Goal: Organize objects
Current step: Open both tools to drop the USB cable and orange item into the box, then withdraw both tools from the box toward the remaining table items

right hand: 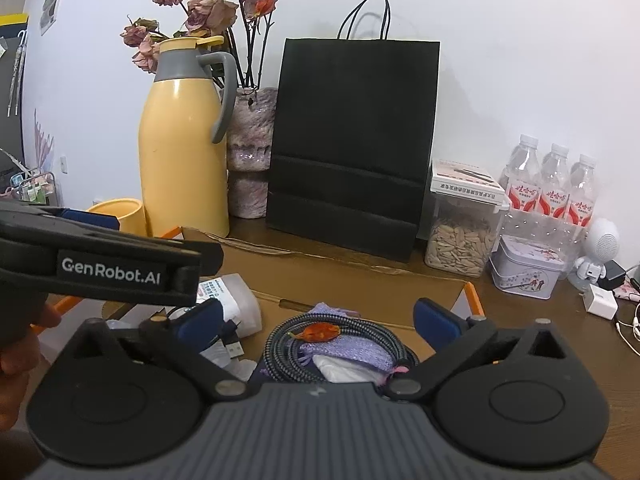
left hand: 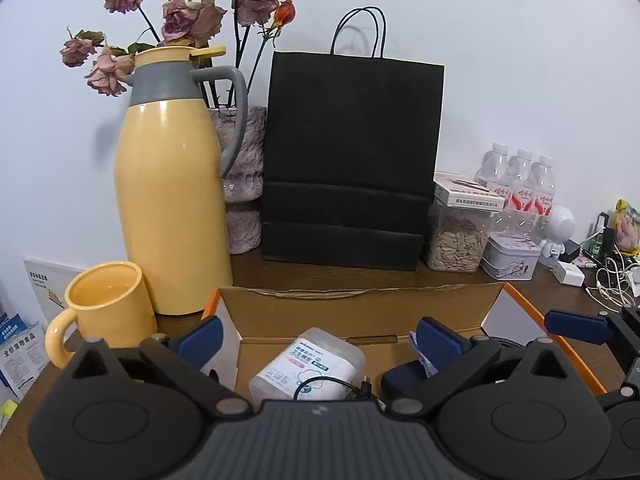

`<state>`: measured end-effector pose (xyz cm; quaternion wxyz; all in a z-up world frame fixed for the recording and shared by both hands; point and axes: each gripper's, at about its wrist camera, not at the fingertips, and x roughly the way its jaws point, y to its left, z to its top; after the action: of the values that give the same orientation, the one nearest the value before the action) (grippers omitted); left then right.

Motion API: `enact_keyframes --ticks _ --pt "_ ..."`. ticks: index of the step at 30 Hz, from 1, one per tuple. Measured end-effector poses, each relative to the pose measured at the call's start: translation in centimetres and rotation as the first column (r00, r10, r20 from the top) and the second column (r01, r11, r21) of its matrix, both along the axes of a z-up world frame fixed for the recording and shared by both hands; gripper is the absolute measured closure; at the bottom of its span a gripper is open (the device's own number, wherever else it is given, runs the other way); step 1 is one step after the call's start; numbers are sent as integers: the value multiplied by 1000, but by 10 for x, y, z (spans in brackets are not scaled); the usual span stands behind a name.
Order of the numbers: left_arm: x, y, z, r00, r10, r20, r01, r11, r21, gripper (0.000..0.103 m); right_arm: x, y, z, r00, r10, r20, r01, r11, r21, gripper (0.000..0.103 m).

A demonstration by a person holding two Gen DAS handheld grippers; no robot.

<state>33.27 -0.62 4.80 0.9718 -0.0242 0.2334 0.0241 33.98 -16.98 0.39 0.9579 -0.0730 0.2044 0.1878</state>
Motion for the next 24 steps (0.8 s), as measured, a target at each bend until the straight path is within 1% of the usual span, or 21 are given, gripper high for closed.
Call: enact_keyframes --ticks 6,10,19,22,24 --pt "-3 0 1 1000 0 4 0 1000 -8 0 -1 -1 -1 1000 -2 1 2 1000 -3 0" --pt "-10 1 4 1000 2 22 -2 1000 -23 0 -5 -5 0 1000 -7 11 7 1000 2 0" --pt "-42 -4 13 997 -14 78 18 999 -48 0 -35 -25 3 999 -31 39 30 999 19 0" --pt "-56 -7 10 996 -18 92 22 999 -39 0 -48 -33 5 998 -39 51 37 999 23 0" --pt "-65 -8 6 995 -12 97 17 999 -46 0 -59 -37 4 997 -46 66 44 999 27 0"
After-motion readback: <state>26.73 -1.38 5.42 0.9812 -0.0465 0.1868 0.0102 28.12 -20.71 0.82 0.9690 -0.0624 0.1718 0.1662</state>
